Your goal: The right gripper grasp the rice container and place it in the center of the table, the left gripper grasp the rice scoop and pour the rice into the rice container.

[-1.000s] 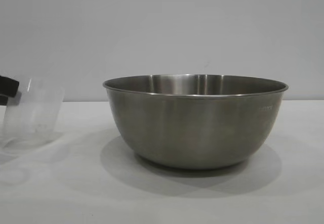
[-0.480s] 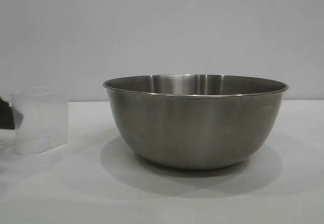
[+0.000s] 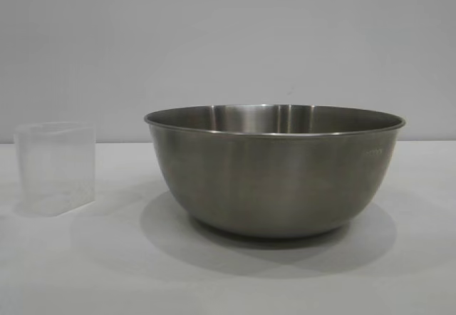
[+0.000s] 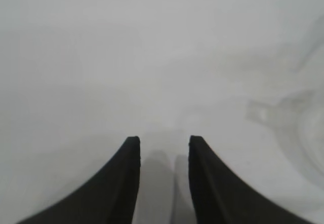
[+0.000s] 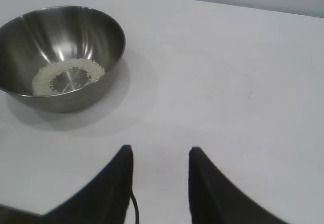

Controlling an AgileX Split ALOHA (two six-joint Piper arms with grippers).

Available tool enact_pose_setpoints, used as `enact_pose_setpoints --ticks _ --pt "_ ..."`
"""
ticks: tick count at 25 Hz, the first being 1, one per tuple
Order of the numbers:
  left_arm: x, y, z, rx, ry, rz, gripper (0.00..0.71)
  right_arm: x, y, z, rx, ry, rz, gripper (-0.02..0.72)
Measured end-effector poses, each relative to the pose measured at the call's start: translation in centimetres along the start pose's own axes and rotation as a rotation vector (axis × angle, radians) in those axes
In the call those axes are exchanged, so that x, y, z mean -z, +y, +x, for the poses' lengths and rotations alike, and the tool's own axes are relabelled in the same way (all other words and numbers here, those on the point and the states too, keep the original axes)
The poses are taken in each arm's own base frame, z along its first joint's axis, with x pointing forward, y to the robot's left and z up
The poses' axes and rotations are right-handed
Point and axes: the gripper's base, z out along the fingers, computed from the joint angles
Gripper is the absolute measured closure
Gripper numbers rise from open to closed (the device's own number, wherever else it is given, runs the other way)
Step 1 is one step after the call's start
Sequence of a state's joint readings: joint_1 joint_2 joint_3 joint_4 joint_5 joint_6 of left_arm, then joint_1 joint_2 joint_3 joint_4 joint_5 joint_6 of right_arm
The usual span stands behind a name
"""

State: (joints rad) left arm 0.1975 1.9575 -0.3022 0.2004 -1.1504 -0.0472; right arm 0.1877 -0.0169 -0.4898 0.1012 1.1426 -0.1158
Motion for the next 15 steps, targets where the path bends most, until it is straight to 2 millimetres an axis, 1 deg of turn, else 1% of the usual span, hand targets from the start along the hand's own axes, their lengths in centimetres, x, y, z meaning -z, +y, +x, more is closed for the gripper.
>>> enact_pose_setpoints --ticks 5,8,9,11,14,15 --pt "0.4 -0.2 -3.0 -0.032 -0.122 0.025 0.516 0.0 0.0 0.0 0.000 0.000 0.000 0.484" --pt "1.6 -0.6 -5.3 -0.074 -0.199 0.048 0.516 0.0 0.0 0.0 0.000 0.000 0.000 0.484" --pt "2.1 -0.7 -5.9 -0.094 -0.200 0.056 0.516 0.0 0.0 0.0 0.000 0.000 0.000 0.484" --pt "3.8 -1.0 -7.6 -0.126 -0.216 0.053 0.516 0.0 0.0 0.0 0.000 0.000 0.000 0.484" --pt "6.8 -1.2 -9.2 -0.135 -0.152 0.007 0.516 0.0 0.0 0.0 0.000 0.000 0.000 0.484" --pt "7.7 -1.3 -9.4 -0.146 -0.120 -0.010 0.516 0.0 0.0 0.0 0.000 0.000 0.000 0.484"
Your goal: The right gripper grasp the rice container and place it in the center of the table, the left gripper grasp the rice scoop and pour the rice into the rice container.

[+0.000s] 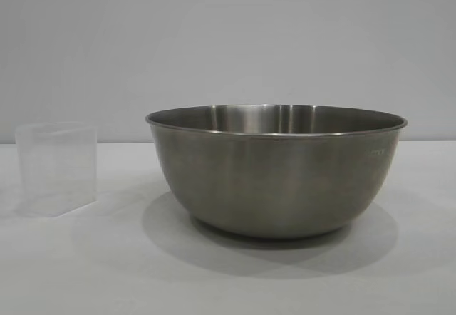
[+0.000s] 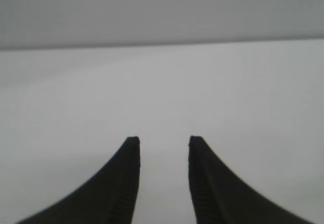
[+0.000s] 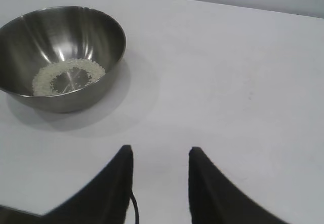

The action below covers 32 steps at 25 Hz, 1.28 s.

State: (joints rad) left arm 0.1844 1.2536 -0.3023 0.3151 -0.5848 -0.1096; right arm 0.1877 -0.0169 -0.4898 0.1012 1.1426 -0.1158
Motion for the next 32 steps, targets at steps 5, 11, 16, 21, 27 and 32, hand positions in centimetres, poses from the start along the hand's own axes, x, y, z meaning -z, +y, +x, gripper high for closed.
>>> enact_pose_setpoints --ticks 5,11,16,21,27,32 --pt "5.1 -0.5 -2.2 -0.057 0.009 -0.047 0.516 0.0 0.0 0.0 0.000 0.000 0.000 0.484" --pt "10.9 -0.2 -2.6 0.014 0.017 -0.158 0.516 0.0 0.0 0.0 0.000 0.000 0.000 0.484" --pt "14.9 -0.1 -1.8 0.121 0.072 -0.225 0.516 0.0 0.0 0.0 0.000 0.000 0.000 0.484" --pt "18.1 -0.8 -2.3 0.128 0.108 -0.186 0.516 0.0 0.0 0.0 0.000 0.000 0.000 0.484" --pt "20.8 -1.5 -2.2 0.156 0.153 -0.141 0.487 0.0 0.0 0.0 0.000 0.000 0.000 0.484" --pt "22.8 -2.0 -1.7 0.163 0.148 -0.118 0.487 0.0 0.0 0.0 0.000 0.000 0.000 0.484"
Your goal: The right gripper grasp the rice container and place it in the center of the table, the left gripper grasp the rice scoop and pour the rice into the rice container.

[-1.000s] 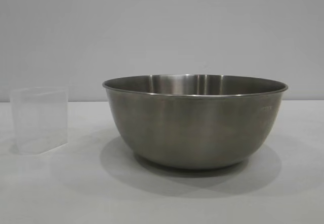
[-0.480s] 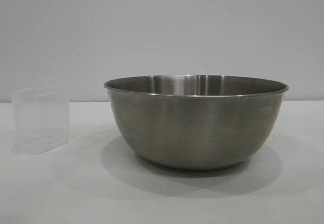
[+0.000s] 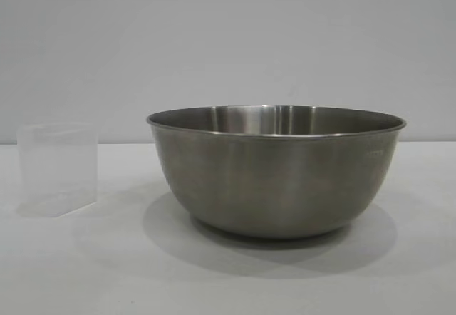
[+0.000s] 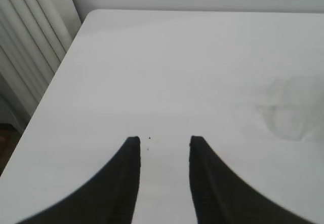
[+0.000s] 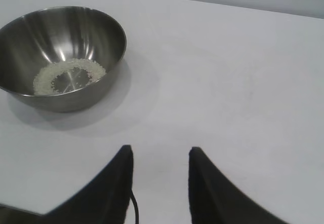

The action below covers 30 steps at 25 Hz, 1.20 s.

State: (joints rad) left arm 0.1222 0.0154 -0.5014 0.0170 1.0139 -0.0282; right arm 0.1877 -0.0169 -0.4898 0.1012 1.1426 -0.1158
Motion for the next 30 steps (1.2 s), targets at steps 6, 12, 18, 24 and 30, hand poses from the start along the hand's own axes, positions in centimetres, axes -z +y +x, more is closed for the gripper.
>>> enact_pose_setpoints --ticks 6,12,18,24,30 --pt "0.2 0.0 1.4 -0.016 0.085 -0.002 0.487 0.0 0.0 0.0 0.000 0.000 0.000 0.484" --pt "0.1 0.0 1.5 -0.028 0.090 -0.001 0.487 0.0 0.0 0.0 0.000 0.000 0.000 0.484" --pt "0.1 0.0 1.5 -0.028 0.090 -0.001 0.487 0.0 0.0 0.0 0.000 0.000 0.000 0.484" --pt "0.1 0.0 1.5 -0.028 0.090 -0.001 0.487 0.0 0.0 0.0 0.000 0.000 0.000 0.484" --pt "0.1 0.0 1.5 -0.028 0.090 -0.001 0.487 0.0 0.0 0.0 0.000 0.000 0.000 0.484"
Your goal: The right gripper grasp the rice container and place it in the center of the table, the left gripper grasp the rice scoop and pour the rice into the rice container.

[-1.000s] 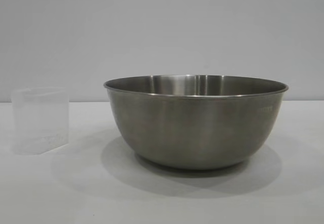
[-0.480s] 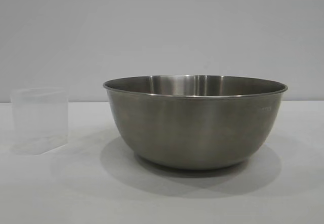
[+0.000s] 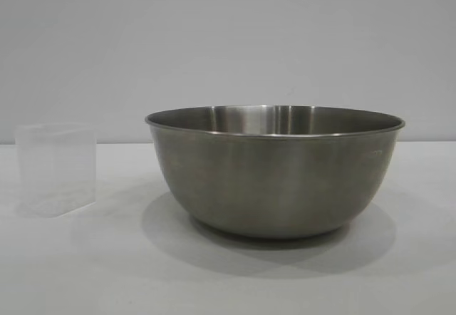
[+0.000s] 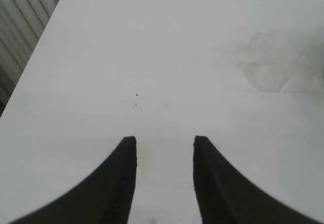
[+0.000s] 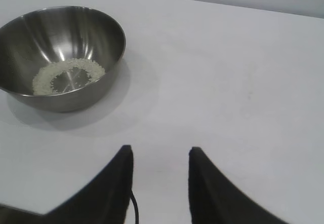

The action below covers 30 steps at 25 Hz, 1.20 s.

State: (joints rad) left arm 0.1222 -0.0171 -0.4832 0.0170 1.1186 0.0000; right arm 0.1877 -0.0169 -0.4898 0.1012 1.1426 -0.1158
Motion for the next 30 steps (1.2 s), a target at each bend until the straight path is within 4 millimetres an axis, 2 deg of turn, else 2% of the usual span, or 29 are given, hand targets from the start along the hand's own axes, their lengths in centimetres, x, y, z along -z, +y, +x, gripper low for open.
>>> enact_pose_setpoints --ticks 8,16,30 --pt "0.00 0.00 0.00 0.000 0.000 0.000 0.487 -0.01 0.01 -0.01 -0.006 0.000 0.010 0.484" --pt "0.00 0.00 0.00 0.000 0.000 0.000 0.487 -0.15 0.14 -0.09 -0.088 0.003 0.145 0.484" --pt "0.00 0.00 0.00 0.000 0.000 0.000 0.487 -0.15 0.14 -0.09 -0.090 0.003 0.149 0.484"
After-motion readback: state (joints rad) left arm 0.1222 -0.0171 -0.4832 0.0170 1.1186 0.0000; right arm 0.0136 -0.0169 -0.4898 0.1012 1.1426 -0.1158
